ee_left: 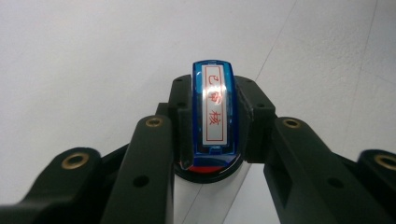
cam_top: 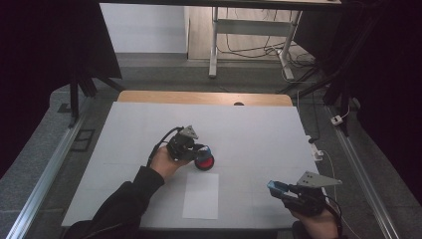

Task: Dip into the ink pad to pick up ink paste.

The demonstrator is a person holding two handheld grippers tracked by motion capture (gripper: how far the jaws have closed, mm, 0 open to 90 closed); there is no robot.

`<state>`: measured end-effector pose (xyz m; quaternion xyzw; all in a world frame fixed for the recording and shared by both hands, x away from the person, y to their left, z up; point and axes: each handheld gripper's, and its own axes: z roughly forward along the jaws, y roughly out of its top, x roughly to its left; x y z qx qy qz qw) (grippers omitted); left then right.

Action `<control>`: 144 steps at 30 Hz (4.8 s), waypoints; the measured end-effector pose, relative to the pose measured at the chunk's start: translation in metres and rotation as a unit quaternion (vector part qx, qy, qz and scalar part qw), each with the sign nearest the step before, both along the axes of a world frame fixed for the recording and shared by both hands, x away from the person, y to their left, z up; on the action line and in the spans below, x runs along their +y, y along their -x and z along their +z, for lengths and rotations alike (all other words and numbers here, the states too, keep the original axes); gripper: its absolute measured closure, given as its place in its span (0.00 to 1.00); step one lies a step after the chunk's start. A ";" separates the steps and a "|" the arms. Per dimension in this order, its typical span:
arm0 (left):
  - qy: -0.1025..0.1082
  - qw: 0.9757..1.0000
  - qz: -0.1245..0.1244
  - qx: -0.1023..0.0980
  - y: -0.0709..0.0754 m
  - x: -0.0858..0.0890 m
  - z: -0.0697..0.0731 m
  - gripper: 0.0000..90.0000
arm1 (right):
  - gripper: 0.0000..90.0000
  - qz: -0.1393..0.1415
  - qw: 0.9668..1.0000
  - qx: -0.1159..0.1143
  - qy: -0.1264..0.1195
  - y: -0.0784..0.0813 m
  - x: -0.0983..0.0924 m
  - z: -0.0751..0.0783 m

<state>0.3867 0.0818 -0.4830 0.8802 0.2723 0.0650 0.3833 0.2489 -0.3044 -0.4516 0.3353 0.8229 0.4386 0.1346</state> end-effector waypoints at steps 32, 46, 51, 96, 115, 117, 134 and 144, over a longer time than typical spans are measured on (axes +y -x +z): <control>-0.044 0.999 0.008 -0.017 0.004 -0.011 -0.006 0.78 | 0.76 0.003 1.000 0.000 0.011 0.001 0.002 0.000; -0.072 0.997 0.015 -0.031 0.010 -0.019 -0.004 0.78 | 0.76 0.003 1.000 0.002 0.017 0.000 0.003 0.000; -0.064 0.998 0.018 -0.016 0.006 -0.017 -0.004 0.78 | 0.76 0.003 1.000 0.002 0.018 0.000 0.003 -0.001; -0.029 0.999 0.033 -0.022 0.012 -0.016 0.009 0.78 | 0.76 0.009 1.000 0.000 0.024 0.002 0.004 -0.001; -0.032 0.999 0.023 -0.004 0.010 -0.017 0.003 0.78 | 0.75 0.011 1.000 0.000 0.025 0.002 0.004 -0.001; -0.033 0.999 0.023 -0.002 0.009 -0.017 0.002 0.78 | 0.75 0.011 1.000 0.000 0.025 0.002 0.004 -0.001; -0.040 0.999 0.026 0.002 0.007 -0.017 -0.006 0.78 | 0.75 0.011 1.000 0.001 0.027 0.002 0.004 -0.001; -0.057 0.998 0.019 -0.012 0.011 -0.020 -0.006 0.78 | 0.75 0.013 1.000 0.002 0.028 0.002 0.005 -0.001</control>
